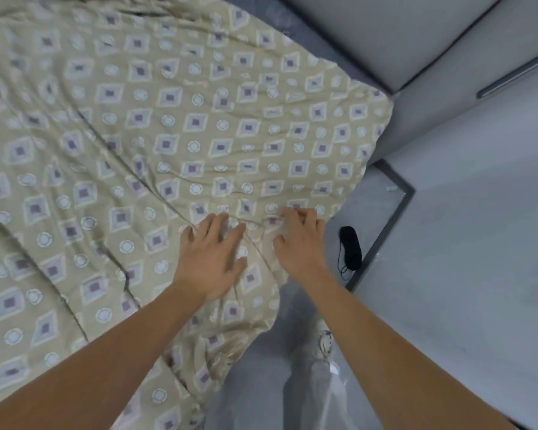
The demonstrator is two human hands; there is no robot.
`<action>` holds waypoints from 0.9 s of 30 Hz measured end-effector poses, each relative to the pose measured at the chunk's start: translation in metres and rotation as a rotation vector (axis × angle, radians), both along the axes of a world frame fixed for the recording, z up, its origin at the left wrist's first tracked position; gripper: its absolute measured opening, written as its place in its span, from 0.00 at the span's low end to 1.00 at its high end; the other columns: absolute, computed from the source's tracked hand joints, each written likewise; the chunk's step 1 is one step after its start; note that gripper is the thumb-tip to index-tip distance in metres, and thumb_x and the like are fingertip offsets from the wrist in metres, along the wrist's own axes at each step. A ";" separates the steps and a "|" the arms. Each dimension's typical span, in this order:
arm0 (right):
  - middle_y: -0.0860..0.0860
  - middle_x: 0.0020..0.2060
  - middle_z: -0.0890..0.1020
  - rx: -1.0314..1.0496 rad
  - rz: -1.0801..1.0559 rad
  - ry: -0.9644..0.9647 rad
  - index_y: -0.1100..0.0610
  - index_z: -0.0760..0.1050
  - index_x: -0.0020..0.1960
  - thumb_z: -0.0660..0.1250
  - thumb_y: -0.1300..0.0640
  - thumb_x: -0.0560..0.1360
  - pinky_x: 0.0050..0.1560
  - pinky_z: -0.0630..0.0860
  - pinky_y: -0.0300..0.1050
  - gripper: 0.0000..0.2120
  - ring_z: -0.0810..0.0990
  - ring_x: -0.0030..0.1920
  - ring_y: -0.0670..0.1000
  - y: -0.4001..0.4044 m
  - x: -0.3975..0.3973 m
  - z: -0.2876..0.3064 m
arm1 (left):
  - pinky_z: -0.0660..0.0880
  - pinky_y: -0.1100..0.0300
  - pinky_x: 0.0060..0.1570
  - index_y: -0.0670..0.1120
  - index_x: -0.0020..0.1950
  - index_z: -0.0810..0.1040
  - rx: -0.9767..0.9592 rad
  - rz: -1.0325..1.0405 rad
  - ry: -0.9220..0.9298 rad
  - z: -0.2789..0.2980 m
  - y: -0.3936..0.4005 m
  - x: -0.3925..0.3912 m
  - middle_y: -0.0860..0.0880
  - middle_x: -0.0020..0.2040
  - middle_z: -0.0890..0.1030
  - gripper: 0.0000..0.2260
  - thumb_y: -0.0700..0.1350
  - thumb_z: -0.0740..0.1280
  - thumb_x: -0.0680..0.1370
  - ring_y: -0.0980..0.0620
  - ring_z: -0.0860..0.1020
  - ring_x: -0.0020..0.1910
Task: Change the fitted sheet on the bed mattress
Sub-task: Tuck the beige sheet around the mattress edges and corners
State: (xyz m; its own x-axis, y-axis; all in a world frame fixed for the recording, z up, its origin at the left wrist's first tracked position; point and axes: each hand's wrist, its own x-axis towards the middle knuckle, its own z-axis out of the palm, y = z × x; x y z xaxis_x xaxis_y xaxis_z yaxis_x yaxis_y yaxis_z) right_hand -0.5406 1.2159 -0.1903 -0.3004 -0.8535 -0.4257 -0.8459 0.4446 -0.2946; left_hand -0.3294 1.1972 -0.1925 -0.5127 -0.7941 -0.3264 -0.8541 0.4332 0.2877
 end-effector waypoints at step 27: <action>0.55 0.68 0.67 -0.074 0.637 0.061 0.49 0.68 0.75 0.72 0.51 0.76 0.72 0.68 0.56 0.29 0.65 0.70 0.60 -0.285 -0.143 0.012 | 0.62 0.32 0.71 0.61 0.75 0.61 0.021 0.533 -0.159 0.006 -0.200 -0.128 0.45 0.84 0.52 0.33 0.74 0.61 0.74 0.38 0.52 0.82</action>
State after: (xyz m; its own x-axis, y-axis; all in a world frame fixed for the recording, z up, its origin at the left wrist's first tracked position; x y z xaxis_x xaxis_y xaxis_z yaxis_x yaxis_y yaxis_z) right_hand -0.6831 0.9308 -0.1779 0.2530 -0.8991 -0.3571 -0.9538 -0.1698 -0.2480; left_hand -0.4578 0.9977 -0.1866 0.0155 -0.9225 -0.3857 -0.9871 -0.0757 0.1414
